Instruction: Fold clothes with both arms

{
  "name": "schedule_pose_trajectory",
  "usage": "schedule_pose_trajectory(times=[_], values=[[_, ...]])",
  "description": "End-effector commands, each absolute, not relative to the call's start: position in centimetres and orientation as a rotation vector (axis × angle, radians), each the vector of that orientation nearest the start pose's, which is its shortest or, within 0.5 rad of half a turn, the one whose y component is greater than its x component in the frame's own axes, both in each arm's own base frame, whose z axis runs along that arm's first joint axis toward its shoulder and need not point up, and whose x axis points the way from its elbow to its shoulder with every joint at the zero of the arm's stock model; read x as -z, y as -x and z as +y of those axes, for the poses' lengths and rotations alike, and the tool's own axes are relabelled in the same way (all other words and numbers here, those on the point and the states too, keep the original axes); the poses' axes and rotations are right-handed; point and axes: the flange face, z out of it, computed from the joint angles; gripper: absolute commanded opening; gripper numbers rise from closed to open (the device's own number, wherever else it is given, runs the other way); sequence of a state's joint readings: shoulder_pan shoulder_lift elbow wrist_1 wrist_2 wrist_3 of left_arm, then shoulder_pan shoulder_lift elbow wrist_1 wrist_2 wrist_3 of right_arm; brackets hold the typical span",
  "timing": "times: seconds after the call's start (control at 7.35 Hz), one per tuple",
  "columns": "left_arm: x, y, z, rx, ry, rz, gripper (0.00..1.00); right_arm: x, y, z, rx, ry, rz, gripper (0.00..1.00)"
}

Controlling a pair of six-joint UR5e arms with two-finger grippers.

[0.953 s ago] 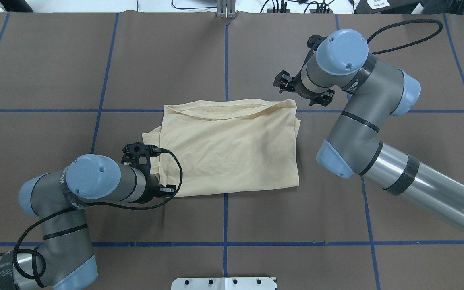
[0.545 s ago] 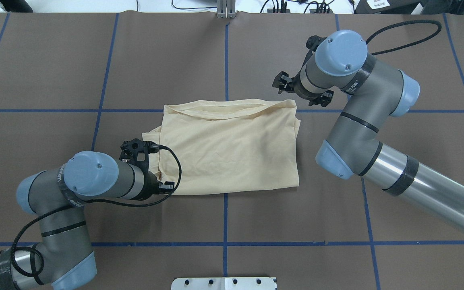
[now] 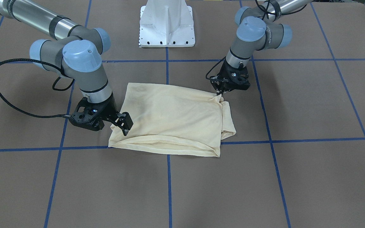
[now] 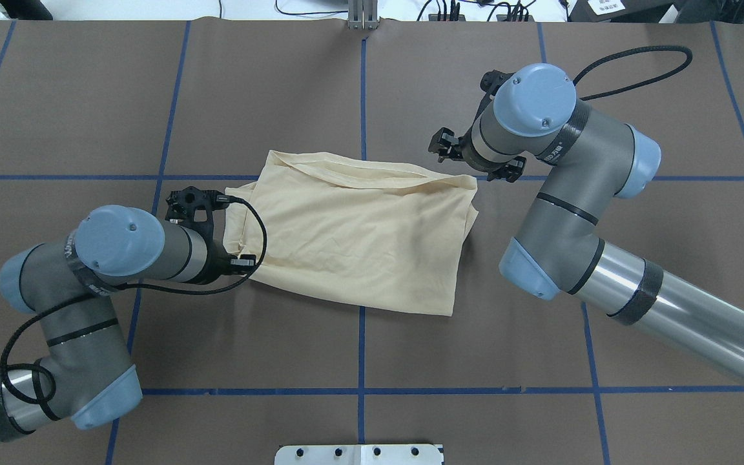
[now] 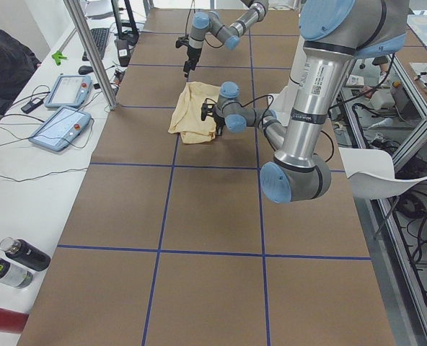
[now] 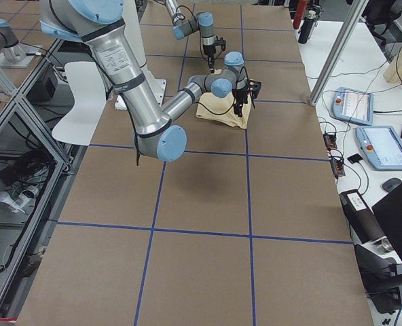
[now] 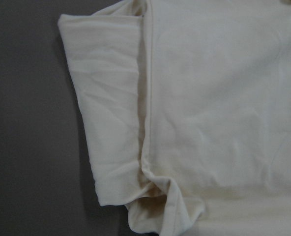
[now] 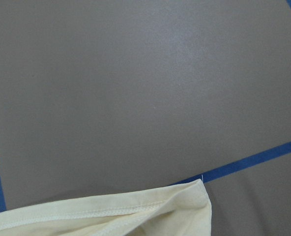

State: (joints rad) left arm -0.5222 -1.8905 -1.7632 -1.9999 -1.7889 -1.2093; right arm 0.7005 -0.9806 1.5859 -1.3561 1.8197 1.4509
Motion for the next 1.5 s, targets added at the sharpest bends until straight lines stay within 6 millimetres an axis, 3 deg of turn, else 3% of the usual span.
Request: schedule_pose_trajectory(times=[0.0,0.14,0.27,0.41,0.54,0.68,0.82,0.95,1.36], values=[[-39.7,-43.5,-47.2,0.009,-0.305,0.813,0.0,-28.0,47.3,-52.5,-0.428,-0.109,-0.856,1.0],[-41.8,-41.0,-51.9,-0.052,-0.365,0.741,0.0,-27.4,47.9,-52.0,-0.427,-0.132,-0.858,1.0],[-41.9,-40.0,-58.0,-0.075,-0.405,0.687,0.0,-26.6,48.7,-51.4,-0.421,-0.175,-0.905,1.0],[-42.1,-40.6,-63.0,-0.054,-0.405,0.656,0.0,-25.6,49.1,-50.8,-0.407,-0.209,-0.982,1.0],[-41.7,-41.6,-66.5,-0.046,-0.429,0.661,0.0,-24.9,49.1,-50.6,-0.391,-0.223,-1.004,1.0],[-41.0,-41.7,-68.1,-0.069,-0.446,0.654,0.0,-23.9,49.0,-50.7,-0.399,-0.225,-1.021,1.0],[-40.4,-41.5,-68.3,-0.078,-0.457,0.662,0.0,-24.2,49.0,-50.7,-0.384,-0.229,-1.017,1.0],[-40.5,-41.0,-68.2,-0.102,-0.488,0.675,0.99,-23.4,49.0,-50.7,-0.388,-0.233,-1.03,0.98],[-40.9,-36.7,-64.1,-0.215,-0.474,0.826,1.0,-19.1,51.8,-49.5,-0.408,-0.178,-1.021,0.99]])
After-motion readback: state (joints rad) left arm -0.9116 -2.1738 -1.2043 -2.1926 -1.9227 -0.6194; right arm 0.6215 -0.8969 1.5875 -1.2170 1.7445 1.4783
